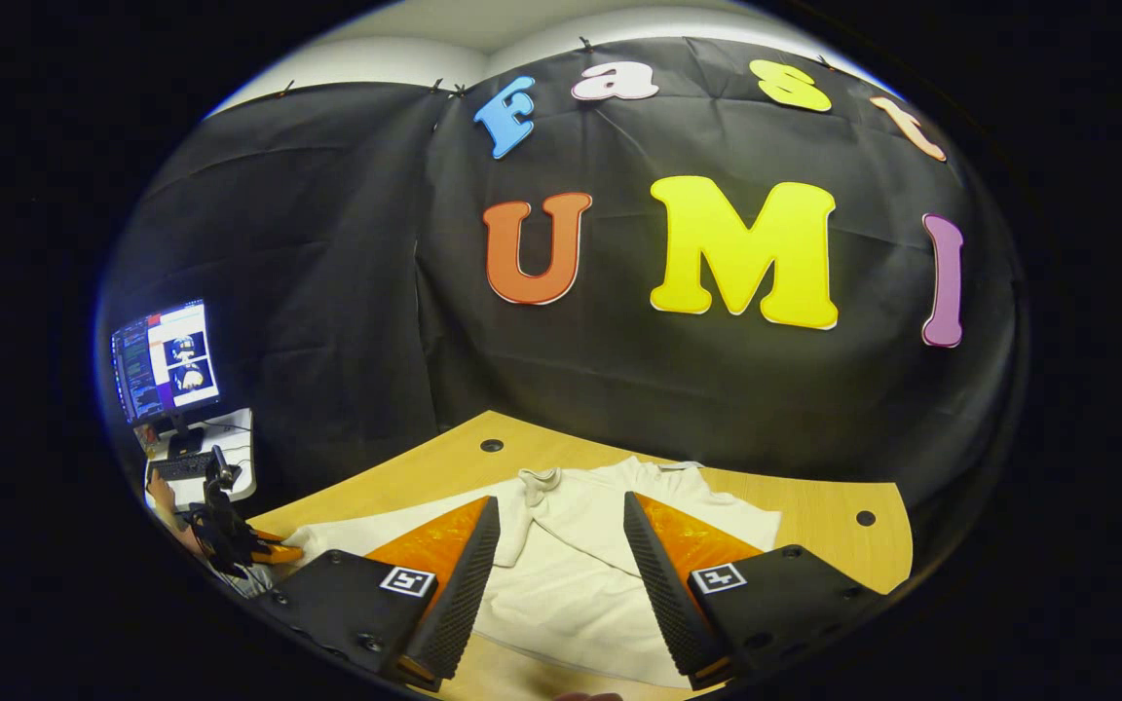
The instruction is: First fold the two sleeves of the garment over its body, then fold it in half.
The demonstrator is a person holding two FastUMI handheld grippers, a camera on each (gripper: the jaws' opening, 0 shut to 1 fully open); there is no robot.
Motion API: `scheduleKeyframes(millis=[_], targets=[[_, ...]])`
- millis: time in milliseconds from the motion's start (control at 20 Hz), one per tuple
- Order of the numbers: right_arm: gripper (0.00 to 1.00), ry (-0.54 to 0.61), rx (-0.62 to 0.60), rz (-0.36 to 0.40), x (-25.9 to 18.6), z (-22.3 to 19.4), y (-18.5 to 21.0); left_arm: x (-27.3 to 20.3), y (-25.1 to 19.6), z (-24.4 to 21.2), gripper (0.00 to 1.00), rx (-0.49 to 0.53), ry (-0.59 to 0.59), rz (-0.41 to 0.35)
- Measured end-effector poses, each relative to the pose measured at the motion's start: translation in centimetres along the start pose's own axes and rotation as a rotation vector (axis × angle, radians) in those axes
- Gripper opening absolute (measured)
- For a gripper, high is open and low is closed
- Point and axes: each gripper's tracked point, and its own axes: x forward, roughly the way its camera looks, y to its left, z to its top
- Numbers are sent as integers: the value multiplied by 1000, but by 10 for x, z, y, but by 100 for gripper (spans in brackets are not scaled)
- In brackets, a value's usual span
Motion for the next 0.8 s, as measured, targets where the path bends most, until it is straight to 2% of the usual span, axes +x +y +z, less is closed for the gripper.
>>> scheduleKeyframes(millis=[50,100,200,250,400,600,800], targets=[[80,-1,-1,-2,-2,0,-2,-1,0,2,17,-11,5,9],[79,-1,4,-5,-5,-1,-4,-1,0,2,8,-33,14,16],[80,0,22,-17,-8,-2,-11,-2,-6,5,0,-80,33,4],[80,-1,30,-24,-9,-3,-14,-4,-6,7,4,-92,40,9],[80,-2,51,-33,-16,-5,-23,-11,-13,26,3,-116,44,8],[80,-14,79,-51,-23,-5,-38,-21,-35,87,3,-142,-45,-45],[80,-24,120,-86,-31,-8,-62,-18,-66,135,3,-125,-71,-92]])
